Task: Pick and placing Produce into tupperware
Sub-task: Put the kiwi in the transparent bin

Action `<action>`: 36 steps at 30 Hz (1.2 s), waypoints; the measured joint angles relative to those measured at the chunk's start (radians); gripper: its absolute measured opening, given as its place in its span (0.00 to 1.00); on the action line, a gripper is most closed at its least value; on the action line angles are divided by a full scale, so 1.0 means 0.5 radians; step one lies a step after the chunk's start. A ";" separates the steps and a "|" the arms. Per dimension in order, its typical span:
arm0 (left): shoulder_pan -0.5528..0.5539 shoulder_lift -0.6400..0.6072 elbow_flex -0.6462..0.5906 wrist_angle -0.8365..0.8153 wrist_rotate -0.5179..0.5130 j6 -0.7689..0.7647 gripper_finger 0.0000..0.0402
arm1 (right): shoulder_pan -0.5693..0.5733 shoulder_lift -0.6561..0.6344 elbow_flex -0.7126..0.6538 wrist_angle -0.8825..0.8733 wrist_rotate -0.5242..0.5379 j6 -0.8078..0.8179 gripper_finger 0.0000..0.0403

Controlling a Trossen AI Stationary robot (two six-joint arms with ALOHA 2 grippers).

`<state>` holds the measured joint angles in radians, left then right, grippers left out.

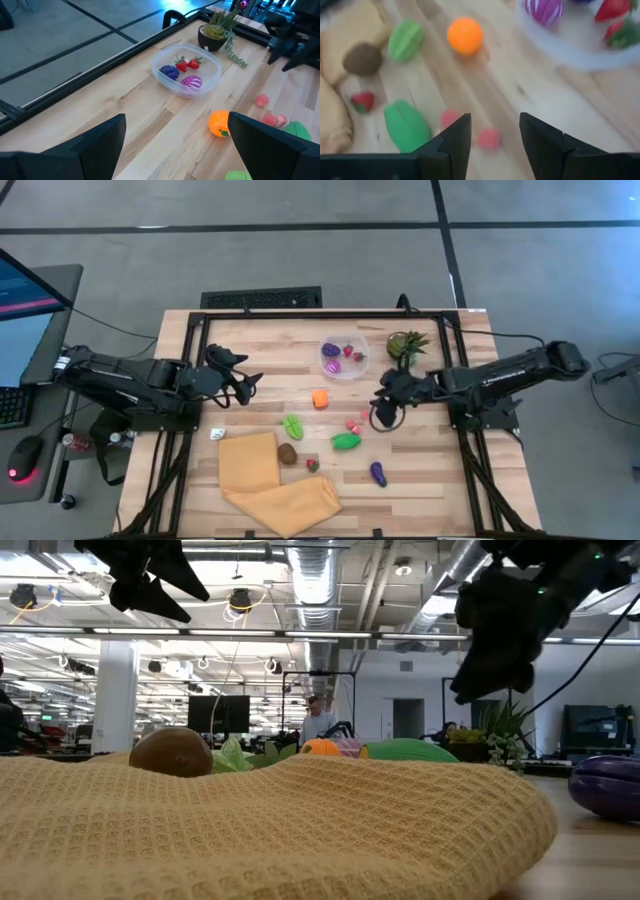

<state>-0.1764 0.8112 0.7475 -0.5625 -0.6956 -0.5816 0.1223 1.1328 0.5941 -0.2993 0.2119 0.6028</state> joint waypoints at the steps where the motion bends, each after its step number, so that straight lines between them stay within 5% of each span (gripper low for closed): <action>1: 0.001 0.000 0.000 -0.002 0.002 0.000 0.85 | 0.031 0.000 0.000 -0.032 0.009 0.016 0.47; 7: 0.000 0.000 0.000 -0.059 0.100 -0.014 0.85 | 0.185 0.000 0.000 -0.126 0.114 0.160 0.47; 16: 0.000 0.002 -0.001 -0.105 0.667 0.140 0.85 | 0.335 0.000 0.000 -0.189 0.118 0.336 0.46; 22: 0.000 0.057 -0.001 -0.091 0.796 0.180 0.85 | 0.420 0.000 0.000 -0.192 0.181 0.438 0.46; 28: 0.000 0.234 -0.001 -0.056 1.068 0.155 0.85 | 0.506 0.000 0.000 -0.203 0.211 0.541 0.45; 36: -0.179 0.608 -0.001 0.326 1.460 0.596 0.85 | 0.598 0.000 0.000 -0.295 0.215 0.693 0.45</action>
<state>-0.2658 1.1152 0.7471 -0.3996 0.0345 -0.2835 0.4214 1.1328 0.5941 -0.4469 0.3195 0.9494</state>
